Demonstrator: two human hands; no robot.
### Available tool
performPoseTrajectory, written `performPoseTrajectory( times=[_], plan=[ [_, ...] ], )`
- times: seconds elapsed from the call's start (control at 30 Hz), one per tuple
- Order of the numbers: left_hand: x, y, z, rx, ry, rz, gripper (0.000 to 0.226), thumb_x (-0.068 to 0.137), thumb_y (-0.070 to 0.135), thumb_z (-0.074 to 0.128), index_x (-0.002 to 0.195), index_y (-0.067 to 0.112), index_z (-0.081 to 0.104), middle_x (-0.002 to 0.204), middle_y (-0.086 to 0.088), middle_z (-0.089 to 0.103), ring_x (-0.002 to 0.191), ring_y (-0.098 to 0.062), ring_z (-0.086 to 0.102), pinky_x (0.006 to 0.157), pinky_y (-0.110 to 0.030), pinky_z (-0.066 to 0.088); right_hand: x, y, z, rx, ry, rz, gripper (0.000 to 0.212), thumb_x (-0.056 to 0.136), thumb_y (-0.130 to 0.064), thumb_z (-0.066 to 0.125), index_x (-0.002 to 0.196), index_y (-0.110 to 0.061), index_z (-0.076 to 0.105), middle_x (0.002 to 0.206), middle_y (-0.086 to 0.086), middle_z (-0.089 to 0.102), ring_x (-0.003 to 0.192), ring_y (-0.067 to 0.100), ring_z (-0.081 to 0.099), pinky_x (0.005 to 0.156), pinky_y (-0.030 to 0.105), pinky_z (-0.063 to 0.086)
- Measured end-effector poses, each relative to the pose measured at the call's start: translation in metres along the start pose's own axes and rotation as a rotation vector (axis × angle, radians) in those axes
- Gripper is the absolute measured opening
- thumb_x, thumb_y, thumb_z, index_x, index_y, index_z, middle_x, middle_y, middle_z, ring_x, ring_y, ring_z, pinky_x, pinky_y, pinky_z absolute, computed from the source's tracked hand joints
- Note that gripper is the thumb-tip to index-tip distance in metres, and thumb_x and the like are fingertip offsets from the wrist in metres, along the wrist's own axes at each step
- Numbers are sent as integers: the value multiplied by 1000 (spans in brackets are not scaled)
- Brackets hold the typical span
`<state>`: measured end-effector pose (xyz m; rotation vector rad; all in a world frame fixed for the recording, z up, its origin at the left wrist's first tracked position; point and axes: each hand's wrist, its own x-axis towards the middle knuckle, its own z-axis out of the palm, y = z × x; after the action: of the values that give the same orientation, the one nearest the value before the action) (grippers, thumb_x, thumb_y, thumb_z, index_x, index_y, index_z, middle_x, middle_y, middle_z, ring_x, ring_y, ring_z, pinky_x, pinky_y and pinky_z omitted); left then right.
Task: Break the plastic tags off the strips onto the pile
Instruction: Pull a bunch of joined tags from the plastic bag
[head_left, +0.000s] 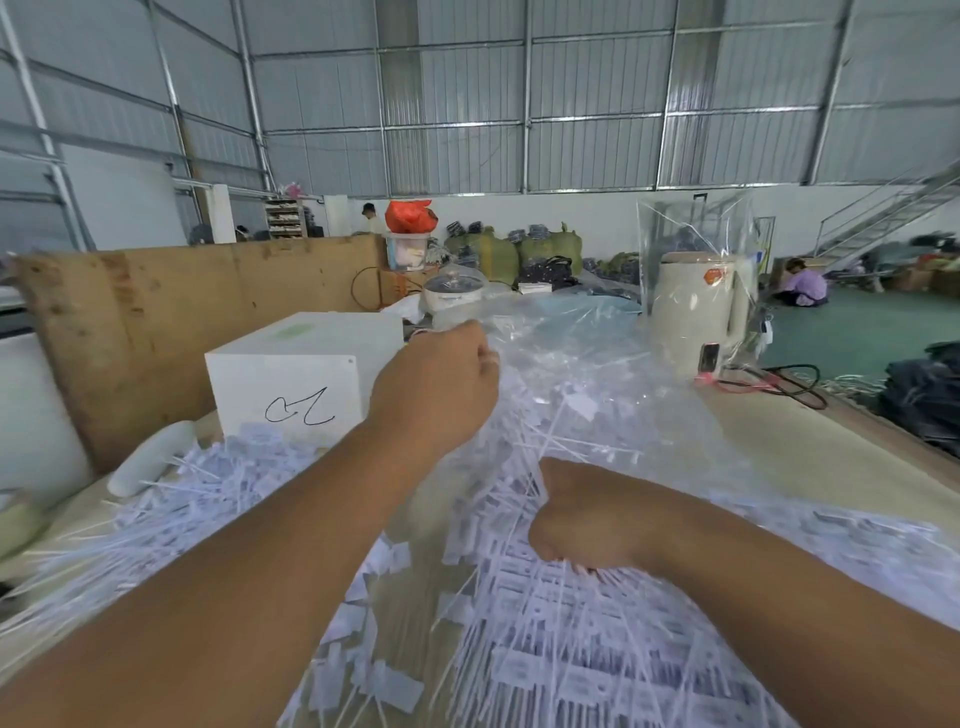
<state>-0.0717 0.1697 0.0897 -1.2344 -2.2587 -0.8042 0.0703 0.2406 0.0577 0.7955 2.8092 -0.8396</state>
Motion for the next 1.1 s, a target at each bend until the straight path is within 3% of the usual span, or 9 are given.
performPoseTrajectory(
  times=[0.17,0.3,0.4,0.53,0.7,0.8,0.87,0.97,1.1],
  plan=[
    [22,-16,1,289,-5,-172,25,96,18,38,114,18,57,107,-12,63,91,-33,57,66,-35,38,-4,0,3,-35,60,-71,52,93,-12,44,143,-14,30,97,-2,48,67,10,46,49,21,34],
    [33,-45,-4,223,-120,-353,35,92,9,41,121,15,61,123,-14,61,110,-36,58,77,-38,45,-9,9,0,3,98,-99,64,95,-16,43,153,-25,17,98,-8,47,62,2,39,47,15,30],
    [37,-38,-5,68,-160,-365,33,95,14,42,117,8,66,117,-14,66,106,-34,62,85,-39,53,-11,10,2,-46,71,-141,51,94,-12,42,143,-23,34,81,-11,40,62,5,40,49,17,30],
    [36,-7,-6,-249,-217,-439,37,97,24,38,111,0,63,105,-18,66,99,-39,65,85,-48,57,-10,5,11,-122,91,-204,22,95,-12,40,112,-24,48,85,-9,42,65,4,37,52,20,29],
    [5,12,-6,30,-55,-44,28,100,27,33,76,20,47,92,-9,57,80,-29,51,64,-34,38,4,5,6,96,57,-140,19,91,-8,50,108,-7,57,72,-4,48,53,7,40,42,15,33],
    [-22,-5,-8,247,181,208,20,99,21,43,109,15,60,103,-9,53,87,-29,54,59,-35,41,11,15,-6,337,146,-22,16,87,-7,60,101,-6,53,80,5,53,61,13,47,55,21,37],
    [-33,-20,-6,267,186,234,28,95,11,53,122,12,60,107,-11,54,92,-31,55,57,-40,50,17,25,-14,459,219,33,23,86,-7,62,106,-7,51,94,15,56,78,20,49,69,30,37],
    [-45,-31,-2,116,169,166,36,91,2,57,126,9,60,111,-14,58,94,-36,58,63,-47,54,22,33,-19,644,273,61,31,87,-8,64,115,-8,50,99,24,57,81,28,49,69,38,36],
    [-54,-39,8,103,89,83,44,88,-3,51,129,12,59,111,-13,63,97,-36,60,72,-46,52,20,30,-16,825,332,16,13,89,-9,63,79,-1,60,75,17,54,58,26,50,54,31,42]
  ],
)
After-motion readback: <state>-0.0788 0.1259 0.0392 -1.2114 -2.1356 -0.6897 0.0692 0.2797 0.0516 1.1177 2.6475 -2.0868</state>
